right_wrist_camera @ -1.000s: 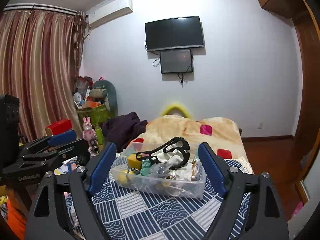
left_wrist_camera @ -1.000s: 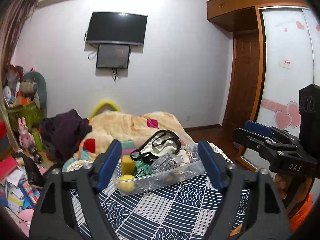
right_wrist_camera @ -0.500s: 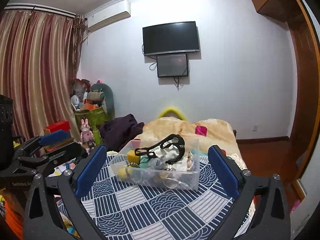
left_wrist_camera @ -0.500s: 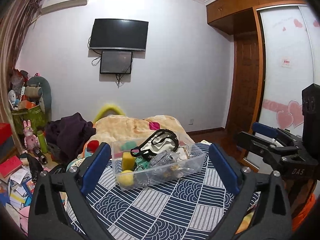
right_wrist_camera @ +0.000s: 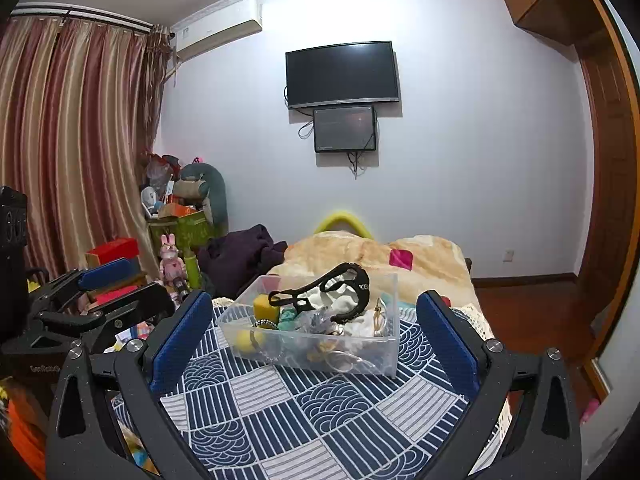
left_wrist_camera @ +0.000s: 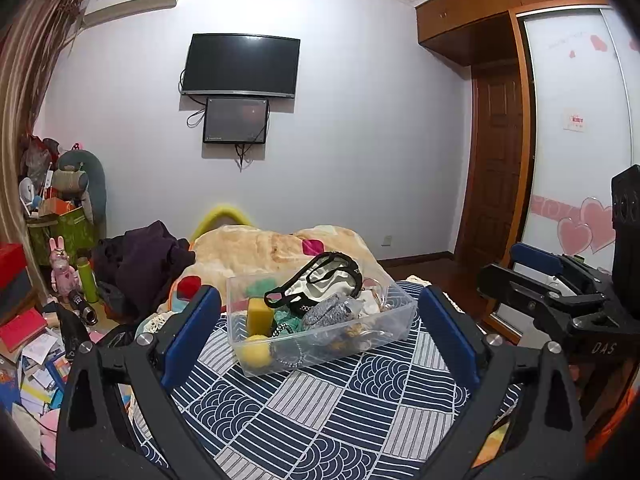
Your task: Organize soft objects
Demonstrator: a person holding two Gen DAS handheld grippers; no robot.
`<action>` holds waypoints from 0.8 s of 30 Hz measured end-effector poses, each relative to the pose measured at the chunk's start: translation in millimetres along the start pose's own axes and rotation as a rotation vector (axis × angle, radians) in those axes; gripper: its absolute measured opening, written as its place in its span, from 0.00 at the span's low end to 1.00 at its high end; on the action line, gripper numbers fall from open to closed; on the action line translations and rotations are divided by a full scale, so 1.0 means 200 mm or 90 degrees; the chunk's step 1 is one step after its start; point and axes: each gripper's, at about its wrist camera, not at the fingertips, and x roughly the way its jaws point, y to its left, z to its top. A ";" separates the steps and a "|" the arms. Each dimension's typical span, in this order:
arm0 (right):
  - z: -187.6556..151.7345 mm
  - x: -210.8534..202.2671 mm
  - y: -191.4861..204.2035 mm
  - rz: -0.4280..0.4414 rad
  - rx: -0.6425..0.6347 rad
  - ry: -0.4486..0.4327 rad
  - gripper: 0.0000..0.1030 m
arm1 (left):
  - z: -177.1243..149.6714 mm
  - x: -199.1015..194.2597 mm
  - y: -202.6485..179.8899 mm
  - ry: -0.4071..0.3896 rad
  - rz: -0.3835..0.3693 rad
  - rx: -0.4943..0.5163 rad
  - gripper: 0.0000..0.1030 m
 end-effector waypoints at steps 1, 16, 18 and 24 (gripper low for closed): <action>0.00 0.00 0.00 0.000 0.000 0.001 0.99 | 0.00 0.00 0.00 0.001 0.000 -0.001 0.97; -0.01 0.00 0.00 0.001 -0.003 -0.003 0.99 | -0.01 -0.01 0.01 0.000 -0.008 -0.003 0.98; -0.01 0.00 0.00 0.001 -0.002 -0.002 0.99 | -0.01 -0.01 0.01 0.000 -0.009 -0.001 0.98; -0.01 -0.01 0.00 0.001 -0.001 -0.004 0.99 | 0.00 -0.01 0.01 0.000 -0.010 -0.001 0.98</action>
